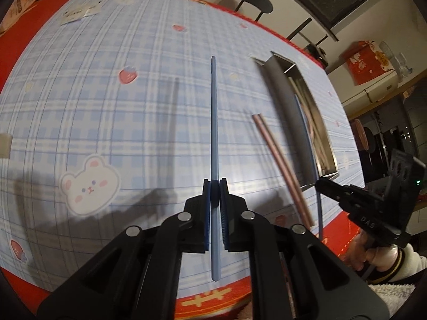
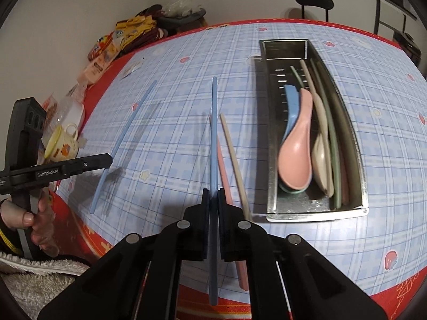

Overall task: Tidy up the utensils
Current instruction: 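Lift and lower both blue chopsticks into the basket with both tools, then open both tools to release the blue chopsticks in the basket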

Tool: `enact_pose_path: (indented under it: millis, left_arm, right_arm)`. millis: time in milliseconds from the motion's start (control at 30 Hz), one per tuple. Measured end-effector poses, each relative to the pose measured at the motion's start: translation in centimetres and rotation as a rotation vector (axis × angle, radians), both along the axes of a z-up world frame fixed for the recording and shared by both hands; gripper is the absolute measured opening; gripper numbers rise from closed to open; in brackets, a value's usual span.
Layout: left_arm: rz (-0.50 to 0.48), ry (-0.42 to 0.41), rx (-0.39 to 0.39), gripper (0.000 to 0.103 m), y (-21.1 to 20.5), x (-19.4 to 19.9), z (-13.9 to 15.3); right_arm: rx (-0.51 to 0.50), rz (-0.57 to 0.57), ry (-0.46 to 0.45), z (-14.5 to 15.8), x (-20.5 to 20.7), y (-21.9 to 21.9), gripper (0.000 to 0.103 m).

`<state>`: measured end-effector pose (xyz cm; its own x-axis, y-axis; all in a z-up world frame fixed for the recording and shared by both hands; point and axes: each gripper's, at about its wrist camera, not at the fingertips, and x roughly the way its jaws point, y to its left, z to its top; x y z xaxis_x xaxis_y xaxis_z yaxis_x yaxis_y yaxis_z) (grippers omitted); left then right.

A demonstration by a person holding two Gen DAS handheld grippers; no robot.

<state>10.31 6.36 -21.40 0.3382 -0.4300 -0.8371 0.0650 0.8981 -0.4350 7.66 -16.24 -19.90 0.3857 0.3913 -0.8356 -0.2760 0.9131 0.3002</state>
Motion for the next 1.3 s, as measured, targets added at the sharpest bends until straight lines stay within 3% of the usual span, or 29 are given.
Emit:
enact_pose_path:
  millis: [367,767,1033,1300]
  left_arm:
    - [-0.047,-0.006,-0.016,0.011,-4.8,1.9,1.7]
    - [-0.074,0.006,-0.103,0.011,-13.6,6.2,2.4]
    - [-0.018,0.048,-0.166,0.011,-18.3,8.5,0.1]
    - [0.017,0.087,-0.201,0.011,-20.2,10.0,-1.9]
  right_arm:
    - [0.056,-0.08,-0.029,1.3,0.4,-4.6,0.006]
    - [0.103,-0.147,-0.035,2.5,5.2,-10.3,0.006]
    - [0.086,-0.124,-0.002,1.8,8.8,-11.8,0.006]
    - [0.078,-0.097,0.011,1.5,10.3,-12.7,0.006]
